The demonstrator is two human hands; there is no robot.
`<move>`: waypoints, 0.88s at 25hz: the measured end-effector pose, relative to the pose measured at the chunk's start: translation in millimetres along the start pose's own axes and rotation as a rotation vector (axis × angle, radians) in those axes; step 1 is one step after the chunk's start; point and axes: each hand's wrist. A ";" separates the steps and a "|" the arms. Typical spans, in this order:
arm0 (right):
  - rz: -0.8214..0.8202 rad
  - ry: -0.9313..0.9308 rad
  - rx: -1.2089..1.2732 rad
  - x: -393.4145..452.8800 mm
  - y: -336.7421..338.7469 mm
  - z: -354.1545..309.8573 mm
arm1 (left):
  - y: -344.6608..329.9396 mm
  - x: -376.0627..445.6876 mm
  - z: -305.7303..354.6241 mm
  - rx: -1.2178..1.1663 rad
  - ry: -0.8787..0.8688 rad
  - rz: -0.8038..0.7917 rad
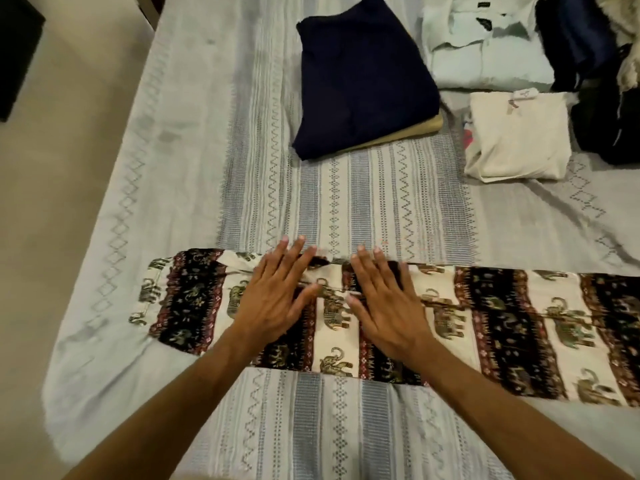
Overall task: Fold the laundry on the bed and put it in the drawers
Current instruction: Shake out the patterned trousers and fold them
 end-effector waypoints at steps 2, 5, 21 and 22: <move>-0.029 -0.071 -0.005 1.8 -18.9 -19.6 | -9.0 -3.3 -35.2 0.012 0.068 -0.123; -0.042 -0.136 -0.022 -1.7 -24.1 -21.0 | -15.6 -10.4 -79.4 0.003 0.167 -0.144; -0.010 -0.589 0.069 -84.1 -12.3 189.3 | 8.9 -31.7 -170.9 -0.051 0.429 -0.094; -0.017 -0.601 0.072 -92.8 -9.8 212.9 | 9.1 -32.1 -160.1 -0.062 0.468 -0.041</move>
Point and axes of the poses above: each hand's wrist, its own x-axis towards the middle knuckle, its own y-axis out of the back of the hand, z = x × y, and after that the axes turned 6 degrees about -x, right-handed
